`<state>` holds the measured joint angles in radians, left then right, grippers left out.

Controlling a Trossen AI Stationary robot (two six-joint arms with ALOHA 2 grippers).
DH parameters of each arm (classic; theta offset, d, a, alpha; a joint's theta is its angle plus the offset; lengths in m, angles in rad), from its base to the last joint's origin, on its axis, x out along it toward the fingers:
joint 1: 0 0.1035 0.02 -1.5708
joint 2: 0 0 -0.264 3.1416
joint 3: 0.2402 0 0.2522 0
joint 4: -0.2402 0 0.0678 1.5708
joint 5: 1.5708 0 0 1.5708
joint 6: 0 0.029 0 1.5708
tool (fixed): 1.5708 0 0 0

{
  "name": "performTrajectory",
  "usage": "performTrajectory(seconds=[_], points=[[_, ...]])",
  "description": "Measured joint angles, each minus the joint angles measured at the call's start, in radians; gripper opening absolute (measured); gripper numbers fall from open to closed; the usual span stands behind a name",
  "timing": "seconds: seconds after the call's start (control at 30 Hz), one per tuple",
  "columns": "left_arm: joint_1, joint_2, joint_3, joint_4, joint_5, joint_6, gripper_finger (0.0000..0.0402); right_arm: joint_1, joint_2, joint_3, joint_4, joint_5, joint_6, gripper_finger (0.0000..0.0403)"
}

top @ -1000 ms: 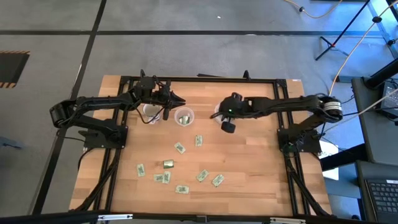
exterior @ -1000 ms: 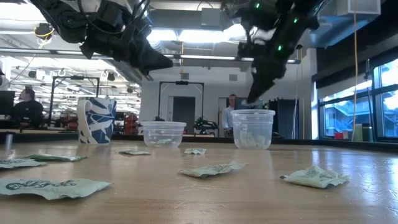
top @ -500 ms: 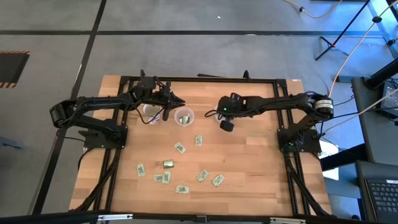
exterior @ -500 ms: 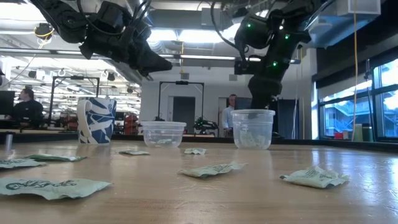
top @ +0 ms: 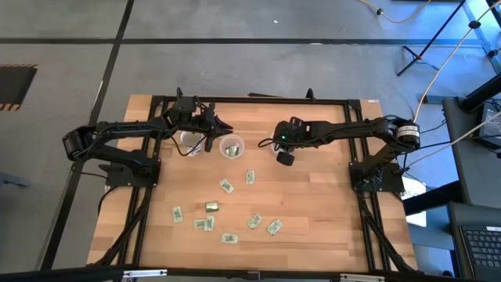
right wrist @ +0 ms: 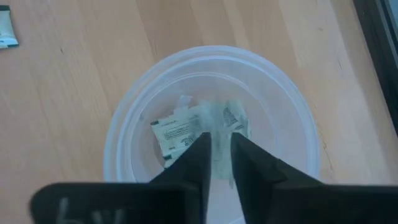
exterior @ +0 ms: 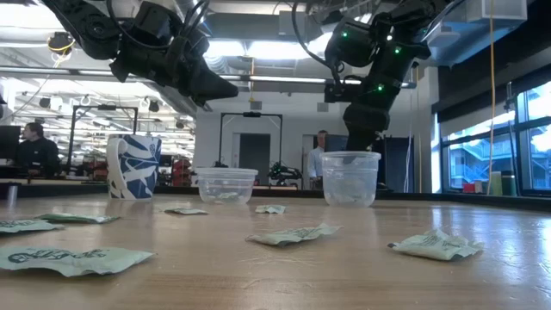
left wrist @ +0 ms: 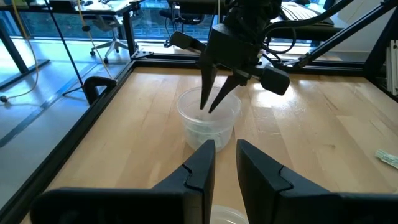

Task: Pick and place items into bin
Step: Put the white stevia packet into the right transparent bin

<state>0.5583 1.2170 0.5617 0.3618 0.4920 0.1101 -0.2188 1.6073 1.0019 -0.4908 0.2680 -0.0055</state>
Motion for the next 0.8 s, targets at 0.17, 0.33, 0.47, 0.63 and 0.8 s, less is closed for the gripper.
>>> performTrajectory(seconds=[0.17, 0.33, 0.47, 0.63, 0.8], points=[[0.000, 0.000, 0.000, 0.000, 0.000, 0.000, 0.0061, 0.000, -0.005, 0.000, -0.009, 0.000, 0.000, 0.0104], [0.000, 0.000, 0.000, 0.000, 0.000, 0.000, 0.0061, 0.003, -0.038, 0.061, -0.095, 0.000, -0.007, 0.0112], [0.000, 0.000, 0.000, 0.000, 0.000, 0.000, 0.0061, 0.035, -0.058, 0.121, -0.115, -0.047, -0.116, 0.0112], [0.000, 0.000, 0.000, 0.000, 0.000, 0.000, 0.0061, 0.085, -0.060, 0.161, -0.037, -0.167, -0.210, 0.0113], [-0.001, 0.000, 0.000, 0.000, 0.002, 0.000, 0.0061, 0.135, -0.060, 0.156, -0.006, -0.173, -0.211, 0.0113]])
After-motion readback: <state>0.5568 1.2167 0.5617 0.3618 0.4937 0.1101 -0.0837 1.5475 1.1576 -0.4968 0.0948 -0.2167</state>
